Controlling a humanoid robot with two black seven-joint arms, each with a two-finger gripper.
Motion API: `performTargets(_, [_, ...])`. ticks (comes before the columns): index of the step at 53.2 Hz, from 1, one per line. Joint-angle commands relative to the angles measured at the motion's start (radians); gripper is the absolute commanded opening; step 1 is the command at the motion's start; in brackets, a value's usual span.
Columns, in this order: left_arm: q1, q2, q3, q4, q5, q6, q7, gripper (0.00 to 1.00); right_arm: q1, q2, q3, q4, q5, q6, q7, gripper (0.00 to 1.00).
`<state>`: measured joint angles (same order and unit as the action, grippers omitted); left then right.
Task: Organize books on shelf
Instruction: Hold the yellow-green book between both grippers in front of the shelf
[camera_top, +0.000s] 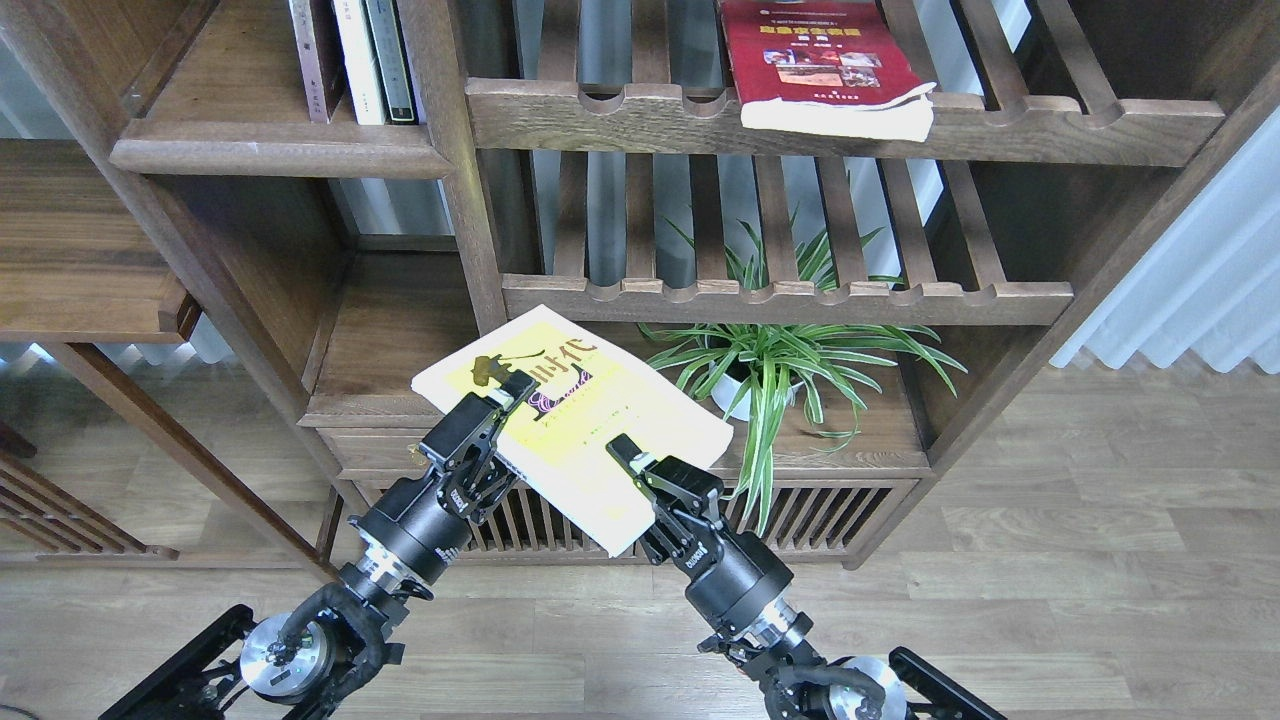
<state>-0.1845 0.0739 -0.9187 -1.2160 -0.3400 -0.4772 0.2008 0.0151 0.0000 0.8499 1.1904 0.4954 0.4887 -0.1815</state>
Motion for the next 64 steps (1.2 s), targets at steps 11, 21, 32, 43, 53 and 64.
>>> performTargets(11, [-0.003, -0.017, 0.000, -0.002, 0.027, 0.009, 0.000, 0.66, 0.011, 0.000, -0.002, 0.000, 0.000, 0.000, -0.001, 0.04])
performTargets(21, [-0.003, -0.017, -0.002, -0.004, 0.026, 0.006, 0.000, 0.63, 0.009, 0.000, -0.002, 0.000, 0.000, 0.000, -0.001, 0.04])
performTargets(32, [0.005, -0.016, -0.003, -0.004, 0.026, -0.004, -0.001, 0.51, 0.009, 0.000, -0.015, 0.000, 0.000, 0.000, -0.001, 0.04])
performTargets(43, [0.011, -0.017, 0.000, -0.014, 0.026, -0.011, -0.020, 0.41, 0.009, 0.000, -0.023, -0.002, -0.001, 0.000, -0.001, 0.04])
performTargets(53, [0.016, -0.017, 0.000, -0.016, 0.019, -0.011, -0.020, 0.24, 0.008, 0.000, -0.023, -0.002, 0.000, 0.000, -0.001, 0.04])
performTargets(64, [0.025, -0.020, 0.011, -0.016, 0.018, -0.011, -0.017, 0.08, 0.008, 0.000, -0.023, -0.002, -0.001, 0.000, -0.001, 0.04])
